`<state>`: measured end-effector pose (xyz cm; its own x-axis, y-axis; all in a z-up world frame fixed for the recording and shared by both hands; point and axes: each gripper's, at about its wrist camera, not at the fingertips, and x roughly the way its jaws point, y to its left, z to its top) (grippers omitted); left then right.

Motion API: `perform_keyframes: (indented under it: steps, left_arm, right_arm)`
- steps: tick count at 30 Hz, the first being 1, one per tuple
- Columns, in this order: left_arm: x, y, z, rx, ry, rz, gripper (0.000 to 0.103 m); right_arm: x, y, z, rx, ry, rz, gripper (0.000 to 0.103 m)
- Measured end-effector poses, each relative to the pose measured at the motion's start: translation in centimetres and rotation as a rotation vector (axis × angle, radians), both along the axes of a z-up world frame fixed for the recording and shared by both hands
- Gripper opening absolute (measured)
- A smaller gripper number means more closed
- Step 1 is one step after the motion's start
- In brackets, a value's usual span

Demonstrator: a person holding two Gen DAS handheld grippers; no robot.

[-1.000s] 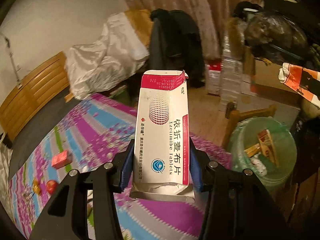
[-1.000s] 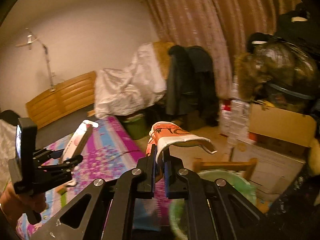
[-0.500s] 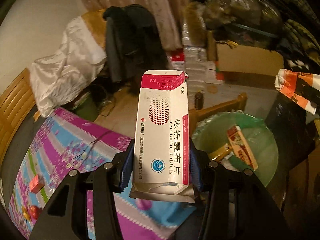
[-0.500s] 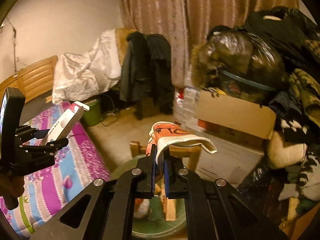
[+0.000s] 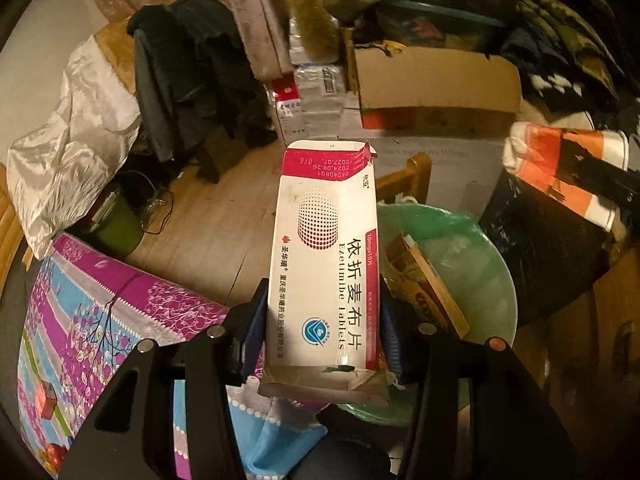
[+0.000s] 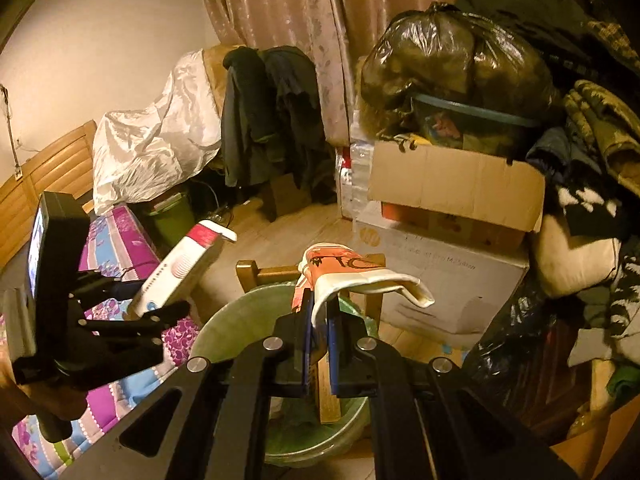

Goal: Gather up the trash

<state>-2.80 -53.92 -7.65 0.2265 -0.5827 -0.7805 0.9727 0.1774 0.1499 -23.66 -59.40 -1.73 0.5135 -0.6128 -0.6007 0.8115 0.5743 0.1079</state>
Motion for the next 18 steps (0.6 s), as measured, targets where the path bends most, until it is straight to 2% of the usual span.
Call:
perform_keyframes:
  steps: [18]
  left_arm:
    - [0.4, -0.5, -2.1, 0.053, 0.046, -0.026, 0.048]
  right_arm:
    - [1.8, -0.1, -2.0, 0.077, -0.001, 0.036, 0.007]
